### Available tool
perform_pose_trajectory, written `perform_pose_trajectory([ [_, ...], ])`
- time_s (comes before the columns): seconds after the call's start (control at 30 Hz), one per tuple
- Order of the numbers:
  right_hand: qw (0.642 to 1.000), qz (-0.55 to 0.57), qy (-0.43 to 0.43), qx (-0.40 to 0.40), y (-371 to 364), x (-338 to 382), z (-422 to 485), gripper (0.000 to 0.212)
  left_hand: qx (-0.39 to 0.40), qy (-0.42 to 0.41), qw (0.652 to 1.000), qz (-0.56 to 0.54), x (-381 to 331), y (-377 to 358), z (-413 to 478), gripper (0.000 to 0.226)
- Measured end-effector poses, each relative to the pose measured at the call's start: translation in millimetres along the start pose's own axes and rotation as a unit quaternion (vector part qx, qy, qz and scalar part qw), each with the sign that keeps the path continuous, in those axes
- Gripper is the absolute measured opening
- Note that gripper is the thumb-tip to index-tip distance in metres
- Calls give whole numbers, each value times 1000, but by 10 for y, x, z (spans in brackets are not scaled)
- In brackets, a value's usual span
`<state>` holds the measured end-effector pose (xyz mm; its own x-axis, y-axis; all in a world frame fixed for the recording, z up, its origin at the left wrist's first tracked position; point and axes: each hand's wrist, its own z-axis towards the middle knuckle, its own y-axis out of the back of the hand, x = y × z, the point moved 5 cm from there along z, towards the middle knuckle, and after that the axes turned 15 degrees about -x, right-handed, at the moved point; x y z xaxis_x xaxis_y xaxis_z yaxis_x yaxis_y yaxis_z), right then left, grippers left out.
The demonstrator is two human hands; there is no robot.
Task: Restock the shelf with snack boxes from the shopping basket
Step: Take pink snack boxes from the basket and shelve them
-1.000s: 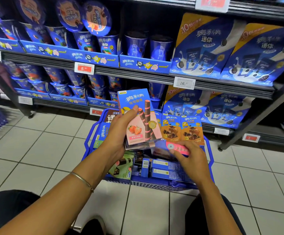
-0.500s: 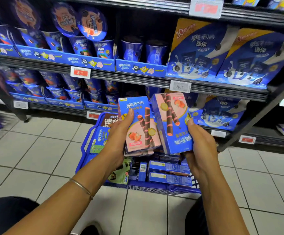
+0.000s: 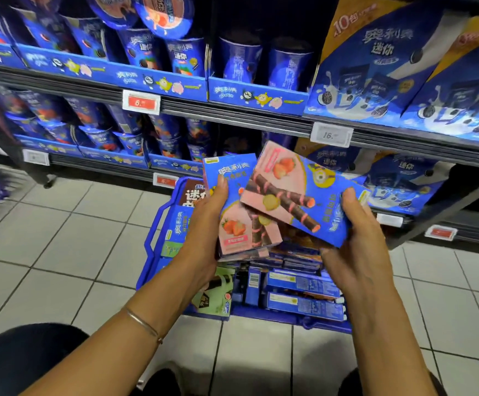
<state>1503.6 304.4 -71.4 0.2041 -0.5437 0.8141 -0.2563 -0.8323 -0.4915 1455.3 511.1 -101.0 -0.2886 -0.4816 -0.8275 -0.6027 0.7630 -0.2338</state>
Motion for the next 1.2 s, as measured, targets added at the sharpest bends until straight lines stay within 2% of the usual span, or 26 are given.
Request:
perform_pose_trajectory([
  [0.13,979,-195,13,-52,-247,2,113,45,-14,-1,1000,23,-94,-3,67,73],
  [0.2,965,-254,27,-55,-409,83,121,41,-22,7,1000,15,-202,25,-3,75],
  [0.27,966,-258,-4,-33,-631,240,62,34,-21,37,999,6,-364,87,-133,72],
  [0.37,967,-247,-54,-3,-1061,691,-164,23,6,74,997,-16,-895,173,-457,55],
  [0.4,968,-243,-57,9,-1261,889,-269,18,5,81,997,-12,-1148,203,-594,57],
  [0.5,968,-237,-66,55,-2001,1505,-657,23,-12,88,996,-3,-2023,295,-1060,74],
  [0.7,960,-244,-61,122,-3724,2657,-1475,25,-20,84,996,-33,-3767,661,-1892,44],
  [0.8,955,-258,-71,131,-4545,2989,-1940,18,-38,58,997,-44,-4558,876,-2285,49],
  [0.87,949,-274,-85,127,-5037,3091,-2261,6,-70,31,996,-55,-5019,1009,-2505,70],
  [0.93,950,-273,-75,130,-5445,3189,-2540,13,-73,13,994,-80,-5423,1105,-2676,66],
  [1.0,949,-251,-64,178,-5793,3278,-2793,5,-49,6,993,-106,-5767,1176,-2811,55],
  [1.13,929,-261,-70,252,-6299,3403,-3166,32,-39,-28,987,-152,-6358,1359,-2937,58],
  [1.2,916,-277,-59,285,-6527,3465,-3277,32,-47,-53,984,-161,-6629,1446,-2948,56],
])
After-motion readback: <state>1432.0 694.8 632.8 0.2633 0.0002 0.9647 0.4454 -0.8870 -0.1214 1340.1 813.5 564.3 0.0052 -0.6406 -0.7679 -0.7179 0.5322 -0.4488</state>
